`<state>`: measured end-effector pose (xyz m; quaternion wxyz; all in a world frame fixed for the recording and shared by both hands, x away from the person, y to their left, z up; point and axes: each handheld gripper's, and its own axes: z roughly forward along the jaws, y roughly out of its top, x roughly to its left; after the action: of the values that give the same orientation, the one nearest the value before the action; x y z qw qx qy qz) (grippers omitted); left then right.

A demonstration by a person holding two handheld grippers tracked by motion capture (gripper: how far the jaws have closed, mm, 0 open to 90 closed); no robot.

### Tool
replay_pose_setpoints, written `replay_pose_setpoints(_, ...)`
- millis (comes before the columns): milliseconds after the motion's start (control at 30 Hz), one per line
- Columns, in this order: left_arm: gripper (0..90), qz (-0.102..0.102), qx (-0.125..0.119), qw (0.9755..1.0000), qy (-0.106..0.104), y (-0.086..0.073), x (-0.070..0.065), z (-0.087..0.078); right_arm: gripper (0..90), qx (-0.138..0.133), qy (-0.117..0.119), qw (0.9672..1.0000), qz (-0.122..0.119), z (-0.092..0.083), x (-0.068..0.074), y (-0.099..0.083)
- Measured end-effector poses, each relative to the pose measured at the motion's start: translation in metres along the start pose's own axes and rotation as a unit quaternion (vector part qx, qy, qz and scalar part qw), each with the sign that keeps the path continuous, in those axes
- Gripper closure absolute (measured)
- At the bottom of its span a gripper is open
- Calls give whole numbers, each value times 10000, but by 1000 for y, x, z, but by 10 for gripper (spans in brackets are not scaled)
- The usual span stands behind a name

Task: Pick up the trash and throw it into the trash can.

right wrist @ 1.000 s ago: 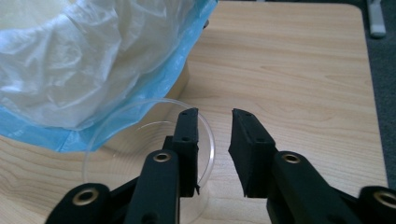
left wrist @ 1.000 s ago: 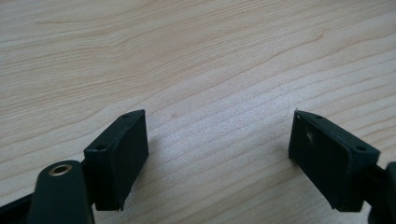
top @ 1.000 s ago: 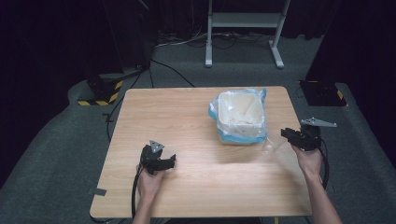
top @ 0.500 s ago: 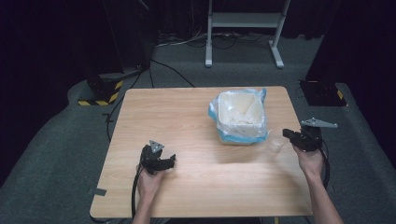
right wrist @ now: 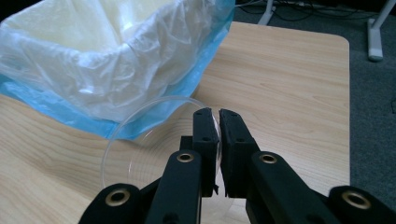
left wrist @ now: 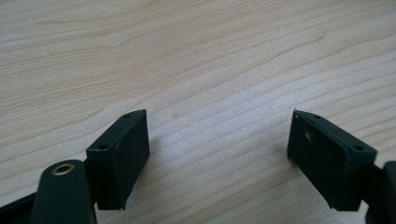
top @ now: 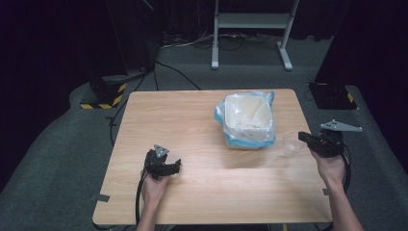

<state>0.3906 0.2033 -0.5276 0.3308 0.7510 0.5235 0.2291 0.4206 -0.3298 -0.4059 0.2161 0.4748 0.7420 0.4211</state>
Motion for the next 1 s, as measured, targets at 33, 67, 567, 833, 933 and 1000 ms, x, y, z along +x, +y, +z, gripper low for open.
replay_pose_setpoints(33, 207, 0, -1, 10000, 0, 0, 0, 0, 855, -16, 55, 10000, -16, -5, 2, 4)
replay_pose_setpoints(67, 207, 0, -1, 10000, 0, 0, 0, 0, 855, -16, 55, 10000, -16, -5, 2, 4)
replay_pose_setpoints(567, 207, 11, 4, 10000, 2, 0, 0, 0, 857, -426, 346, 9984, -93, -37, 13, 46)
replay_pose_setpoints(833, 219, 14, -13, 10000, -3, 0, -1, 0, 857, -565, 483, 9971, -142, -43, 17, 63)
replay_pose_setpoints(933, 218, 14, -14, 10000, -3, 0, -1, 0, 857, -594, 550, 9966, -178, -45, 19, 70)
replay_pose_setpoints(1000, 218, 14, -14, 10000, -3, 0, -1, 0, 857, -600, 587, 9963, -205, -45, 21, 75)
